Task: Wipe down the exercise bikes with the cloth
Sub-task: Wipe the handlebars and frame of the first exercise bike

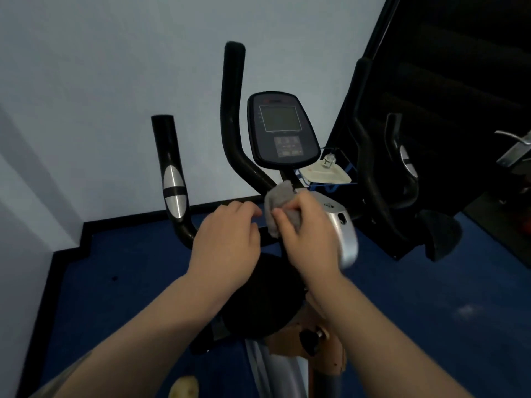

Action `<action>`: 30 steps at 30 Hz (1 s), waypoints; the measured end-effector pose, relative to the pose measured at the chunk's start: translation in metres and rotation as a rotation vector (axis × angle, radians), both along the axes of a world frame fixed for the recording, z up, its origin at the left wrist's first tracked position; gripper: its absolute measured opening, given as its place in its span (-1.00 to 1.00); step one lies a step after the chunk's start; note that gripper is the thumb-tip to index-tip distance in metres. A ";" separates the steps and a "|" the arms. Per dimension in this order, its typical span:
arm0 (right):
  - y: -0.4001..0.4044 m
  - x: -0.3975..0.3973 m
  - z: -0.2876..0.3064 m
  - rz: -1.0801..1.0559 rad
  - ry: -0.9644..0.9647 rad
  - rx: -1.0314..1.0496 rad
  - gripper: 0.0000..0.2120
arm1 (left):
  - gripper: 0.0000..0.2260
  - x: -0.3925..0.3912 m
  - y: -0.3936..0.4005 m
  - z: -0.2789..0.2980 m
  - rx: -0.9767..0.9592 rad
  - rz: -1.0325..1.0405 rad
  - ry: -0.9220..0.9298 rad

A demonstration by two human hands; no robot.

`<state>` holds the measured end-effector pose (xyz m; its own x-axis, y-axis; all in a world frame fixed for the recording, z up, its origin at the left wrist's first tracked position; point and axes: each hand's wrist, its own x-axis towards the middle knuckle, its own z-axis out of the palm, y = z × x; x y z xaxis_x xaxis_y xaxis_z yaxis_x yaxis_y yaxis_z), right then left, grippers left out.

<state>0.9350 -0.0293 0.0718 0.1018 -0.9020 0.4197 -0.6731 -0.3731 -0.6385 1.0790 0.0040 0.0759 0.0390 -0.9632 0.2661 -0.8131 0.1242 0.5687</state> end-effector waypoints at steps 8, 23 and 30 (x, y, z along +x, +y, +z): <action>0.013 -0.028 -0.009 0.082 -0.068 0.050 -0.82 | -0.60 -0.001 0.001 0.001 -0.028 -0.077 0.146; -0.020 0.012 0.005 0.043 -0.031 -0.039 -0.83 | -0.52 0.003 -0.002 0.002 -0.049 -0.126 0.200; -0.047 0.012 0.031 0.085 0.108 -0.078 -0.77 | -0.71 0.067 -0.072 0.072 -0.370 -0.183 -0.001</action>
